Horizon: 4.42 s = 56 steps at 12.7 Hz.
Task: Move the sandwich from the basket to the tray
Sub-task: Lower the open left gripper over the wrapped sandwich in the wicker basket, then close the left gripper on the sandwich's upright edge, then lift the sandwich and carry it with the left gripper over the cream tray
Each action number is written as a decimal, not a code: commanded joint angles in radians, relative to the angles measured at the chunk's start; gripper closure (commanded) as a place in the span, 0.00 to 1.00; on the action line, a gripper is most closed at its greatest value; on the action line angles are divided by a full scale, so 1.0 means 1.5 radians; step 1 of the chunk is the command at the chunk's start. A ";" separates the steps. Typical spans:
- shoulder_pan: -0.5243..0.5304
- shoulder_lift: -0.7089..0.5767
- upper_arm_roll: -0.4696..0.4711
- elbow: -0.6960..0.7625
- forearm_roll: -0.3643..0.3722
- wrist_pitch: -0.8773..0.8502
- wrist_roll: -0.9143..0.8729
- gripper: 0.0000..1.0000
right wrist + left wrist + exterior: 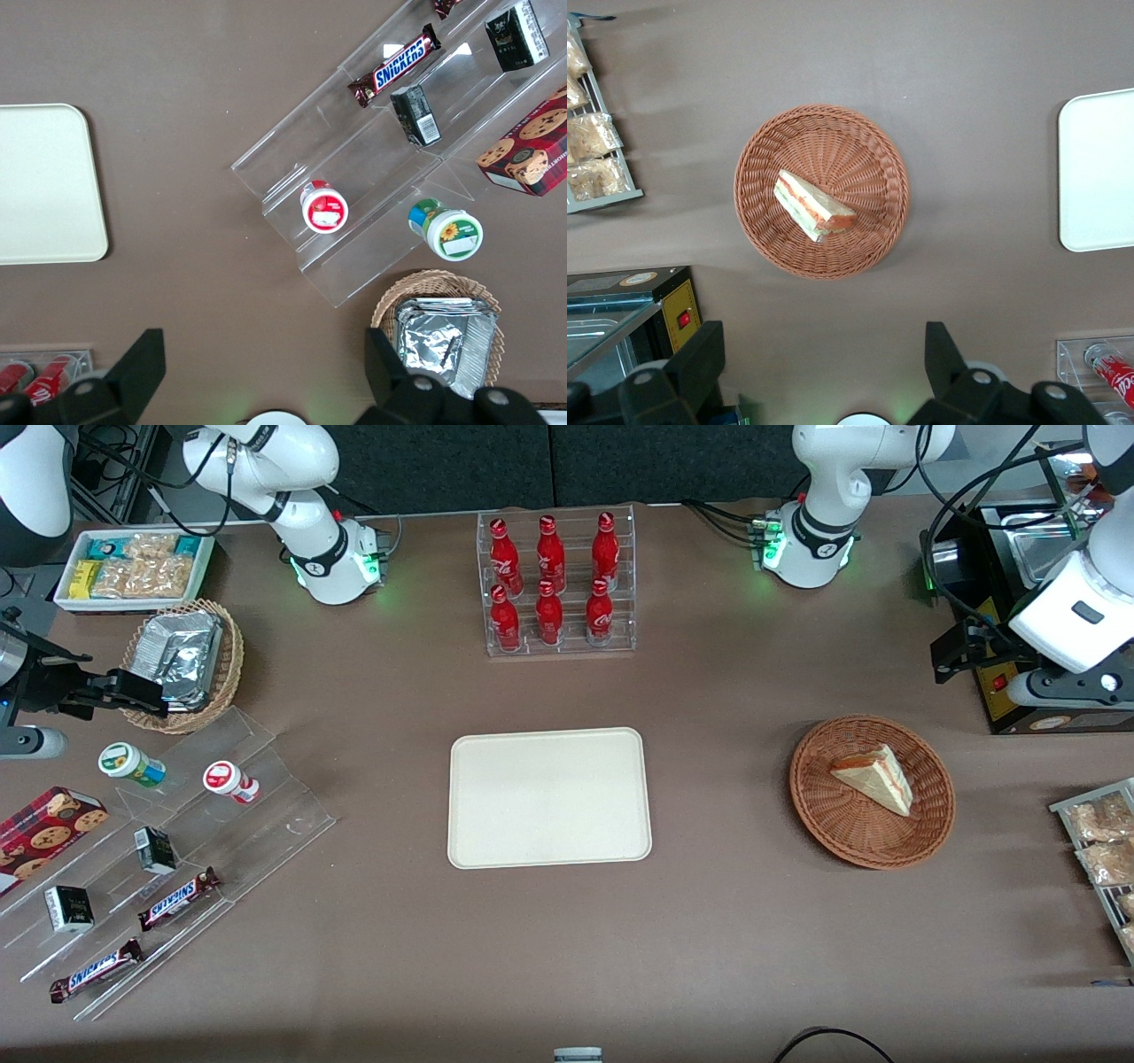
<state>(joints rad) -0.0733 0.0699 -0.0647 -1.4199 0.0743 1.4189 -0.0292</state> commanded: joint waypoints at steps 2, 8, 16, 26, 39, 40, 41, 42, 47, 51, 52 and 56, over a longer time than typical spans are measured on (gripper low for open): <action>0.000 0.005 0.000 0.014 -0.003 -0.010 -0.006 0.00; 0.047 0.051 0.028 -0.016 -0.002 -0.054 -0.106 0.00; 0.063 0.016 0.028 -0.377 -0.007 0.403 -0.550 0.00; 0.109 0.110 0.030 -0.506 -0.037 0.600 -0.551 0.00; 0.102 0.139 0.027 -0.492 -0.081 0.626 -0.551 1.00; 0.099 0.127 0.025 -0.462 -0.081 0.572 -0.551 1.00; 0.099 0.123 0.017 -0.418 -0.081 0.503 -0.552 1.00; 0.098 0.123 -0.006 -0.358 -0.081 0.415 -0.555 1.00; 0.046 0.132 -0.112 -0.195 -0.081 0.253 -0.688 1.00; -0.117 0.164 -0.123 -0.165 -0.077 0.263 -0.715 1.00; -0.147 0.179 -0.123 -0.154 -0.075 0.263 -0.715 1.00; -0.244 0.274 -0.123 -0.071 -0.071 0.306 -0.705 1.00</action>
<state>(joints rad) -0.3890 0.3925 -0.2605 -1.6237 -0.0432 1.8627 -1.0976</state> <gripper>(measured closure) 0.806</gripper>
